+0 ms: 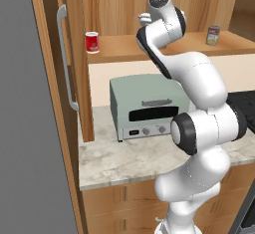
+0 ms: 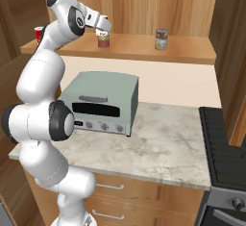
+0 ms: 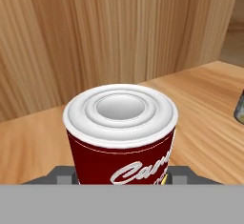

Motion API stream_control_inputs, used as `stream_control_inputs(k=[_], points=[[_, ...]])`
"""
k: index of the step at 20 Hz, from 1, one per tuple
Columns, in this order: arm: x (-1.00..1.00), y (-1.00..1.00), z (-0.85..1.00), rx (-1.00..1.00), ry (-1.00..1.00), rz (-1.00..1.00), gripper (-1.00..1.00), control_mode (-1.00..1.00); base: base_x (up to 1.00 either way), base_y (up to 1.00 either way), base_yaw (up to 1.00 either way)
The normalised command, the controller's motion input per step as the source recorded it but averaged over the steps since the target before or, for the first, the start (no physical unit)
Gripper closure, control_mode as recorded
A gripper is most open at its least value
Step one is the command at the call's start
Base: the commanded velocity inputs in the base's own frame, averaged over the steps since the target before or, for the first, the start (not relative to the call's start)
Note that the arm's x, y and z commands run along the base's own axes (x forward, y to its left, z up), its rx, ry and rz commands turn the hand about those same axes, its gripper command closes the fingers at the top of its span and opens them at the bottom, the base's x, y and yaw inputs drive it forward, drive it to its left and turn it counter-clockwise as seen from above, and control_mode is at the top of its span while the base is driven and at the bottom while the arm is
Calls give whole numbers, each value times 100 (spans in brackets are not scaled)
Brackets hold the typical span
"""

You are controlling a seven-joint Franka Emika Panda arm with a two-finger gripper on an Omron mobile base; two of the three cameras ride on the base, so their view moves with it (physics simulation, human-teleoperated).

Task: Stack two cans on top of the other two cans in the cabinet.

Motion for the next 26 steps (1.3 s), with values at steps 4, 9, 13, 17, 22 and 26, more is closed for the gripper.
stream_control_inputs(k=[4,9,13,17,22,26], points=[[3,0,0,0,0,0,100,-100,0,0,0],[0,1,0,0,0,0,100,-100,0,0,0],[0,1,0,0,0,0,100,-100,0,0,0],[0,4,-7,0,0,0,100,-100,0,0,0],[0,4,-9,0,0,0,100,-100,0,0,0],[0,2,-11,0,0,0,-100,-100,0,0,0]])
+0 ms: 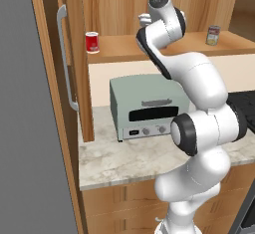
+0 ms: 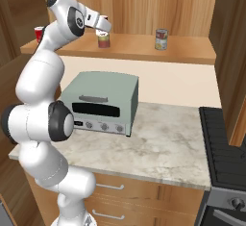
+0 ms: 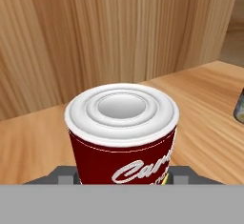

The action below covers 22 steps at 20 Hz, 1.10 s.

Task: Stack two cans on top of the other two cans in the cabinet.

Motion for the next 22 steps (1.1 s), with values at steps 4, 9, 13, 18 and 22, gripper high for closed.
stream_control_inputs(k=[4,9,13,18,22], points=[[0,2,-11,0,0,0,-100,-100,0,0,0],[0,1,-3,0,0,0,-100,-100,0,0,0],[0,2,-2,0,0,0,-100,-100,0,0,0],[-2,6,-1,0,0,0,-100,-100,0,0,0],[-21,10,-1,0,0,0,-100,-100,0,0,0]])
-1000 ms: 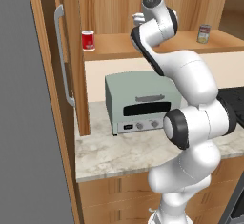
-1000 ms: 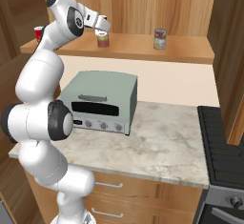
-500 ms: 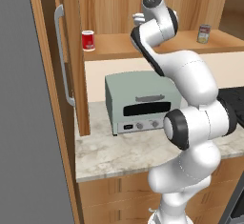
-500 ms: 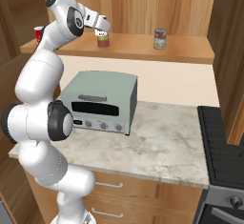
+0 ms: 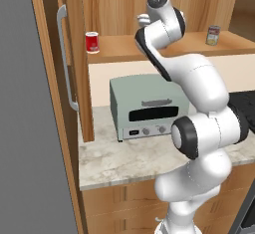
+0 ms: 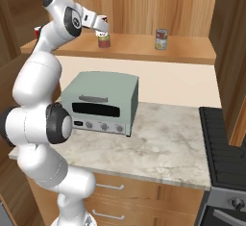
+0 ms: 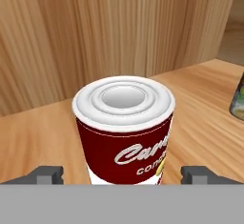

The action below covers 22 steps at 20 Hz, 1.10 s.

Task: Stack two cans on top of the other two cans in the cabinet.

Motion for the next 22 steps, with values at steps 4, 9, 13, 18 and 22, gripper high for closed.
stream_control_inputs(k=[4,9,13,18,22], points=[[-27,13,-2,0,0,0,-100,-100,0,0,0],[-38,12,-4,1,-2,0,-100,-100,0,0,0],[-44,12,-4,5,0,5,-100,-100,0,0,0],[-41,18,-1,7,0,18,-100,-100,0,0,0],[-31,28,0,4,0,28,-100,-100,0,0,0]])
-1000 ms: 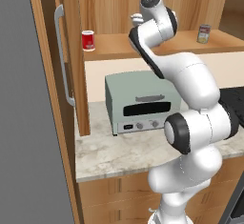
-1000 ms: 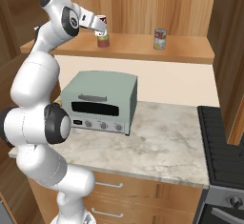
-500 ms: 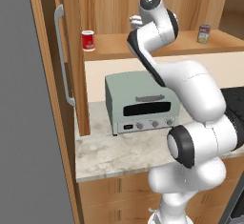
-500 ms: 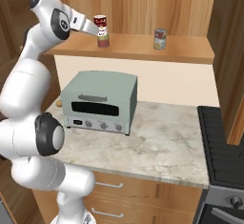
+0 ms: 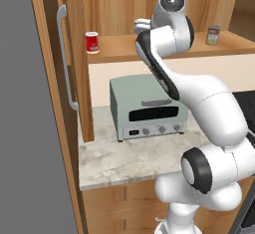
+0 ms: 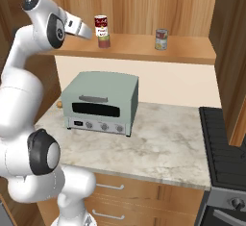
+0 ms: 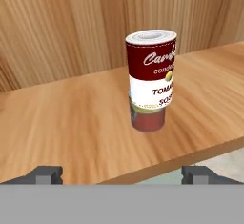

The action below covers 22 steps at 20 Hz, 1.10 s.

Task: Stack two cans on top of the other two cans in the cabinet.

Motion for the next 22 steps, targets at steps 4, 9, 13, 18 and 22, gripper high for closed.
stream_control_inputs(k=[4,9,13,18,22], points=[[-20,32,-3,4,0,33,-100,-100,0,0,0],[-6,35,-6,4,0,40,-100,-100,0,0,0],[-3,34,-3,7,0,39,-100,-100,0,0,0],[0,37,0,5,0,33,-100,-100,0,0,0],[6,37,0,1,0,27,-100,-100,0,0,0]])
